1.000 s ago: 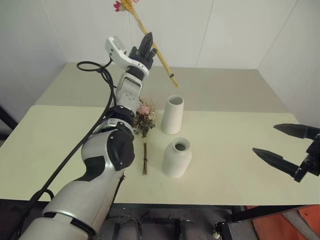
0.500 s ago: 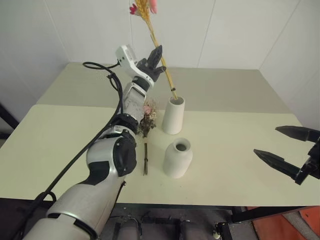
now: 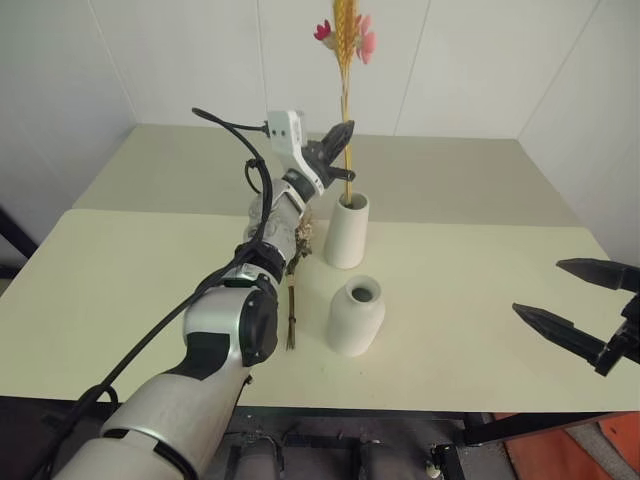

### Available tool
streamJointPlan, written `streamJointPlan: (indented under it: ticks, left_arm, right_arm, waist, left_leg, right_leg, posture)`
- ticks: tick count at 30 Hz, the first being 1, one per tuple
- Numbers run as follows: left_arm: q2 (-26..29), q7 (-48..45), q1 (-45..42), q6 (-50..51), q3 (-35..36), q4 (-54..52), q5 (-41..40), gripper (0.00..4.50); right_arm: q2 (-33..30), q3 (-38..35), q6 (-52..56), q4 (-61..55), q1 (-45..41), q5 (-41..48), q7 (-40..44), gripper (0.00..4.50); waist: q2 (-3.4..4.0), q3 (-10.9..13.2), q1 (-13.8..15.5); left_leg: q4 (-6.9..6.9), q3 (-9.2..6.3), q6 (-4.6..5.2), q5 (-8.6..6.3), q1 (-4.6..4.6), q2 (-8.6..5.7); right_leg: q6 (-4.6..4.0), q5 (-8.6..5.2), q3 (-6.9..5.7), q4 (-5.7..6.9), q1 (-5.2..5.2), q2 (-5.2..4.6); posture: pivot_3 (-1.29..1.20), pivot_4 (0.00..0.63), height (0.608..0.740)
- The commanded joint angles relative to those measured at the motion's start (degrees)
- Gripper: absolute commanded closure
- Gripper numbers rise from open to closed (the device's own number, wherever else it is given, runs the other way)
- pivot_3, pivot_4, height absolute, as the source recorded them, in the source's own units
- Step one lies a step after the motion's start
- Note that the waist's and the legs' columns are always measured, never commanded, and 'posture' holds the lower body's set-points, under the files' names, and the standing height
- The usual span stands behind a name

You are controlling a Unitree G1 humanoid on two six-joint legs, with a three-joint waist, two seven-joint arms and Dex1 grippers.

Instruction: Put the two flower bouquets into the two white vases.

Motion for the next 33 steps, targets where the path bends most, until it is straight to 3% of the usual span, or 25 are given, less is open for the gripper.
streamJointPlan:
  ticks: [1,6,10,14,17,23,25,27,29,33]
  left_arm:
    - [-0.4,-3.5,0.1,-2.7,-2.0,-1.5,1.5,3.21]
    - [2.0,-4.4,1.7,-2.2,-6.2,-1.5,5.8,1.55]
    - [8.1,-5.8,3.7,2.4,-7.0,-2.7,6.3,0.29]
    - [13.2,-8.8,5.8,6.6,-6.1,-6.8,4.2,0.29]
    - [15.9,-3.9,7.1,15.4,-6.7,-14.1,4.2,0.29]
    - [20.7,10.0,16.6,56.6,-9.3,-50.5,2.8,0.29]
    - [24.1,9.2,20.3,71.4,-15.6,-62.2,2.9,0.29]
    - [24.5,12.7,20.5,85.6,-19.0,-67.9,3.3,0.29]
    - [21.6,17.1,19.3,96.7,-17.2,-71.5,3.0,0.29]
    - [20.8,19.6,15.3,107.5,-19.1,-70.0,1.6,0.29]
  right_arm:
    - [0.7,-1.2,-2.4,-0.6,0.2,-1.3,-0.3,0.0]
    - [0.9,-0.4,-3.0,-0.3,-0.4,-1.7,-0.5,0.0]
    - [1.3,-1.3,-3.4,-0.4,0.5,-2.4,-0.1,0.0]
    - [1.5,-1.6,-3.4,-0.3,1.0,-2.4,0.2,0.0]
    - [0.5,-0.7,-3.5,0.9,0.2,-2.9,0.0,0.0]
    - [-1.7,2.1,-3.8,3.5,-2.1,-3.7,0.8,0.0]
    - [-2.0,3.4,-4.0,4.2,-2.8,-4.0,0.9,0.0]
    - [-2.1,4.7,-4.2,4.9,-3.5,-4.5,1.0,0.0]
    - [-2.2,6.0,-4.6,5.6,-4.2,-4.9,1.1,0.0]
    - [-2.8,8.3,-5.2,7.0,-5.6,-6.0,1.5,0.0]
  waist:
    - [0.0,0.0,0.0]
    - [0.01,0.0,-0.2]
    - [0.02,0.0,-0.7]
    - [0.02,0.0,-0.9]
    - [0.02,0.0,-0.5]
    - [0.05,0.0,-0.8]
    - [0.05,0.0,-1.1]
    - [0.07,0.0,-1.1]
    - [0.07,0.0,-0.6]
    - [0.06,0.0,-0.7]
  left_leg:
    - [0.0,0.0,0.0,0.0,0.0,0.0]
    - [0.0,0.0,0.0,0.0,0.03,0.0]
    - [-0.01,0.01,0.0,0.0,0.05,0.02]
    - [-0.03,0.0,0.0,0.0,0.05,0.04]
    - [0.0,-0.02,0.0,0.0,0.03,0.03]
    - [-0.01,-0.03,0.0,0.0,0.03,0.05]
    - [-0.01,-0.02,0.0,0.0,0.05,0.05]
    - [0.0,-0.03,0.0,0.0,0.11,0.04]
    - [0.05,-0.04,0.0,0.01,0.14,0.02]
    - [0.15,-0.09,0.0,0.0,0.11,0.02]
  right_leg:
    - [0.0,0.0,0.0,0.0,0.0,0.0]
    - [0.0,0.0,0.01,0.01,0.01,0.0]
    - [0.0,0.0,0.04,0.03,-0.01,0.02]
    - [-0.01,0.0,0.04,0.06,-0.03,0.03]
    - [-0.01,0.0,0.0,0.06,0.02,0.0]
    - [-0.01,0.0,0.04,0.1,-0.02,0.02]
    - [-0.01,0.0,0.05,0.17,-0.04,0.02]
    - [-0.02,-0.02,0.06,0.22,-0.01,0.03]
    - [-0.01,-0.02,0.04,0.23,0.03,0.01]
    - [-0.01,-0.02,0.03,0.27,0.02,0.03]
  posture:
    - [0.0,0.15,0.74]
    - [0.0,0.15,0.74]
    - [0.0,0.15,0.74]
    - [0.0,0.15,0.74]
    - [0.0,0.15,0.74]
    - [0.0,0.15,0.74]
    - [0.0,0.15,0.74]
    - [0.0,0.15,0.74]
    - [0.0,0.15,0.74]
    - [0.0,0.15,0.74]
